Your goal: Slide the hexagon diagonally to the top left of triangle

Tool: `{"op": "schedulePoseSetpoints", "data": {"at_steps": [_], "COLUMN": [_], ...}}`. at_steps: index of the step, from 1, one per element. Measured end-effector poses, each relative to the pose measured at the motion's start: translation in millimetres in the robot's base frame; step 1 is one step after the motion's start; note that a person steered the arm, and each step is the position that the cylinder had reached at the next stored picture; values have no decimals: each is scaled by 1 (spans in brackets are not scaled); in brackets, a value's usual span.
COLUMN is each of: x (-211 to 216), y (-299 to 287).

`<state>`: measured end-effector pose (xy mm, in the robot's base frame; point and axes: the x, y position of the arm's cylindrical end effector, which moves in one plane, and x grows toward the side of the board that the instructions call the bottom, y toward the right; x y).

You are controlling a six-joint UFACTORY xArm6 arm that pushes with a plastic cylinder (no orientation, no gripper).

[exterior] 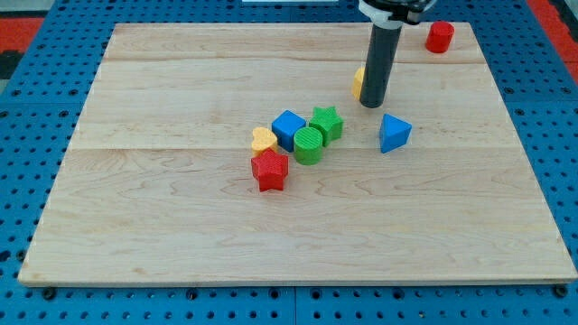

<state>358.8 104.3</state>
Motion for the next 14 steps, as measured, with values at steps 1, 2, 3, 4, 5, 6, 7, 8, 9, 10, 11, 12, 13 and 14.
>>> {"op": "schedulePoseSetpoints", "data": {"at_steps": [1, 2, 3, 4, 5, 6, 7, 8, 9, 10, 11, 12, 13, 14], "x": [-8, -9, -23, -30, -38, -47, -58, -59, -54, -10, 53, 118, 133, 122], "y": [6, 40, 27, -17, -22, 1, -5, 10, 62, 86, 93, 93, 42, -6]}}
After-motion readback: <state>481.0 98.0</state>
